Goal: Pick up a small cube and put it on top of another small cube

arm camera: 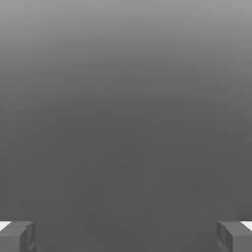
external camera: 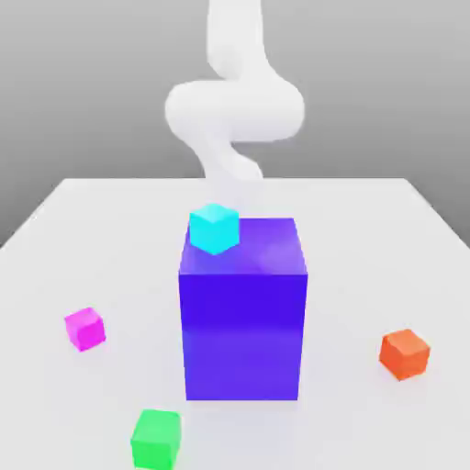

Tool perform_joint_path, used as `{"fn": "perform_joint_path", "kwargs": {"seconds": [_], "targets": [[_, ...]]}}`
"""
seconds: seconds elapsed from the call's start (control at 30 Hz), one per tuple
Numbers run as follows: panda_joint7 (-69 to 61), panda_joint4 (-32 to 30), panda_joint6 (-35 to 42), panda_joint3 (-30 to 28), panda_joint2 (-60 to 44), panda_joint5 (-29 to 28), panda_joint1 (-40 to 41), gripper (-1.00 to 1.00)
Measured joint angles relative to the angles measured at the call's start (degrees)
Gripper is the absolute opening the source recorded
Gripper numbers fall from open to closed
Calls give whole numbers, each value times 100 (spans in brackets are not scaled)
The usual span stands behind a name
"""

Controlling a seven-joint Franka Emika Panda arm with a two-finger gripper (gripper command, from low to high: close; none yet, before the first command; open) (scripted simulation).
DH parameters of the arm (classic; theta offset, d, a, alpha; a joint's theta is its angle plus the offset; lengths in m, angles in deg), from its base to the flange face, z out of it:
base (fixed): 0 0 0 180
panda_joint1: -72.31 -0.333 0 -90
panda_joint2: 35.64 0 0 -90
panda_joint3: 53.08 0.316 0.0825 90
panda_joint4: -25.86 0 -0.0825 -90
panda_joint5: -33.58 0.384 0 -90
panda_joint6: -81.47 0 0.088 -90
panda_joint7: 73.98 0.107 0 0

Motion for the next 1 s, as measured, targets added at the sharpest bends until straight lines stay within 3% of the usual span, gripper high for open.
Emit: {"fn": "perform_joint_path", "kwargs": {"seconds": [0.67,0.87,1.0], "targets": [[-4456,-1821,-1823,-2714,-2430,-765,31,0],[-6002,-2369,-2384,-3574,-3210,-688,11,0],[-7252,-2739,-2768,-4061,-3791,-330,-5,0]]}}
